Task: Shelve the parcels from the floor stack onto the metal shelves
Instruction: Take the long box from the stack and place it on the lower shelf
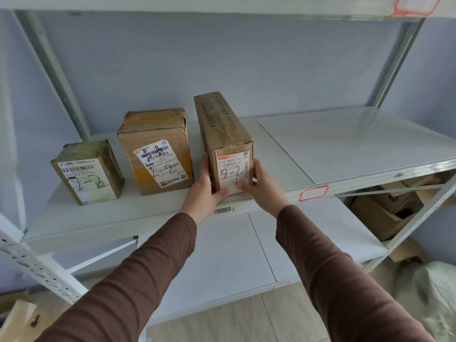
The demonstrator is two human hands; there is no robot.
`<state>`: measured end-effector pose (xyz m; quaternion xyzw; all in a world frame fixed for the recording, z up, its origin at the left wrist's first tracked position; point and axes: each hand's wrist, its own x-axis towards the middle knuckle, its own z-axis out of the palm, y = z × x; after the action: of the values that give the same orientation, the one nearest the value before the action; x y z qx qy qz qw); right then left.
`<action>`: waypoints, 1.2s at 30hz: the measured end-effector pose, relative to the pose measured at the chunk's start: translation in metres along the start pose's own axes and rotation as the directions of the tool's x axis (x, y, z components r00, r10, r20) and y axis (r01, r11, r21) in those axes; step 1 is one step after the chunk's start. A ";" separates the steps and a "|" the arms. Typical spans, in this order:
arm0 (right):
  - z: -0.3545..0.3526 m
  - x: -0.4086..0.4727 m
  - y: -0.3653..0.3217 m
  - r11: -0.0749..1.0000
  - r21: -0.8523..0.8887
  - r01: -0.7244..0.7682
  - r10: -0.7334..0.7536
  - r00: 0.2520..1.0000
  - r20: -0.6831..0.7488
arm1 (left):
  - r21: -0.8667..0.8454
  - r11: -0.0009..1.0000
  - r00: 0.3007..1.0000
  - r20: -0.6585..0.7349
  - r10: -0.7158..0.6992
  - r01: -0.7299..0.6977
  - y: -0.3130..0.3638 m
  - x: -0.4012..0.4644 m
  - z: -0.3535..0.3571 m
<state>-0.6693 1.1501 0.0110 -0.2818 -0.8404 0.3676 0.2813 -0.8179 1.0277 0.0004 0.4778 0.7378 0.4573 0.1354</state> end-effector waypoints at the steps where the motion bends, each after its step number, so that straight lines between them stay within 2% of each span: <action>1: 0.001 0.004 -0.001 1.000 -0.005 -0.007 0.007 1.000 0.004 | 0.019 1.000 1.000 -0.002 -0.004 0.004 0.000 0.003 -0.001; 10: 0.008 0.037 -0.006 0.998 -0.023 -0.054 0.055 0.998 0.018 | 0.137 0.990 1.000 0.002 -0.019 0.018 -0.003 0.033 -0.008; 27: 0.013 0.035 -0.010 0.990 -0.051 -0.133 0.132 0.991 -0.012 | 0.150 0.988 0.999 -0.023 -0.034 0.037 -0.006 0.031 0.001; 32: 0.003 0.001 -0.018 0.973 -0.140 -0.182 0.171 0.981 -0.088 | 0.120 0.991 0.998 -0.031 0.061 -0.056 0.001 0.009 0.004; 36: -0.007 -0.041 -0.024 0.934 -0.302 -0.192 0.123 0.965 -0.233 | 0.245 0.951 0.980 -0.010 0.198 -0.189 0.009 -0.016 0.009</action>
<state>-0.6431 1.1111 0.0227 -0.4280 -0.8291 0.2150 0.2884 -0.7995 1.0207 -0.0011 0.5527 0.7401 0.3827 0.0177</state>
